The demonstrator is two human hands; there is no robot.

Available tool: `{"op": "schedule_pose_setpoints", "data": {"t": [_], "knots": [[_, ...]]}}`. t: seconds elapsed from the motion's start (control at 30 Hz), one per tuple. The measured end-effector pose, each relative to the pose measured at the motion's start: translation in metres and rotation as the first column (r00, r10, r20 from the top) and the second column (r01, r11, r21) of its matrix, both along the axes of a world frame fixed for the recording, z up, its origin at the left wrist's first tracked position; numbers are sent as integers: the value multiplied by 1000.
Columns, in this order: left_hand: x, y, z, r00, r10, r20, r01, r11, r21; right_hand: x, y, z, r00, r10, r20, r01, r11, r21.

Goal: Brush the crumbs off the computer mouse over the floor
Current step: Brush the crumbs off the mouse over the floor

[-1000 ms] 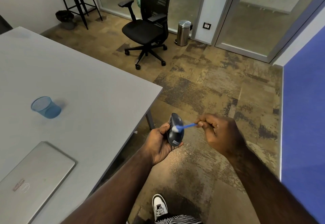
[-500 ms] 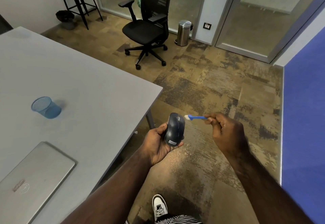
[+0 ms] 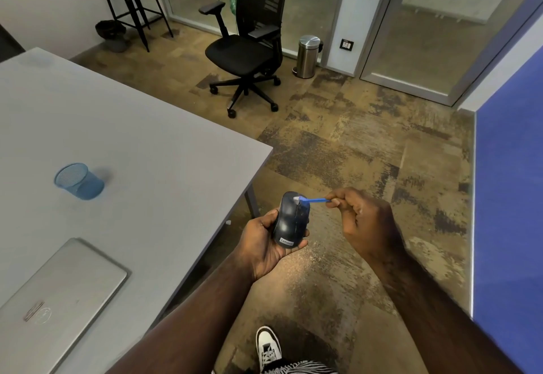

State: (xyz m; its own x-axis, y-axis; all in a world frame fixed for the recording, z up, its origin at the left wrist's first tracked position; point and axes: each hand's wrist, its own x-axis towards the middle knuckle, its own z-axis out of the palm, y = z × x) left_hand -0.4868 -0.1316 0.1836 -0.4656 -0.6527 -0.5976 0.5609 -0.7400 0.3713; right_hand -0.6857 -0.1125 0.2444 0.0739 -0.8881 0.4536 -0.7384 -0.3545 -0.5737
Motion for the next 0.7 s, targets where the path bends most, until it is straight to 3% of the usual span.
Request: {"op": "schedule_pose_setpoints", "data": {"t": [0.1,0.23,0.37,0.5,0.6,0.7], "knots": [[1,1,0,1000,-5,10,5,1000,4,-1,0,1,999,40,-34,-39,999,19],[0,3,0,1000,-20,10,20,1000,-1,-3,-3,5,998,-58,-14,58,998,22],[-2,3,2,999,-28,25,28,1000,-2,-2,-1,5,998,18,-60,-17,1000,19],[-2,5,3,999,-31,15,31,1000,-7,-3,-6,7,996,-79,-40,80,996,27],[-2,5,5,999,-34,22,35,999,-23,-1,-3,9,998,12,-64,-11,1000,18],[-1,5,5,999,-36,18,36,999,-8,-4,-5,8,999,-33,-38,33,999,15]]}}
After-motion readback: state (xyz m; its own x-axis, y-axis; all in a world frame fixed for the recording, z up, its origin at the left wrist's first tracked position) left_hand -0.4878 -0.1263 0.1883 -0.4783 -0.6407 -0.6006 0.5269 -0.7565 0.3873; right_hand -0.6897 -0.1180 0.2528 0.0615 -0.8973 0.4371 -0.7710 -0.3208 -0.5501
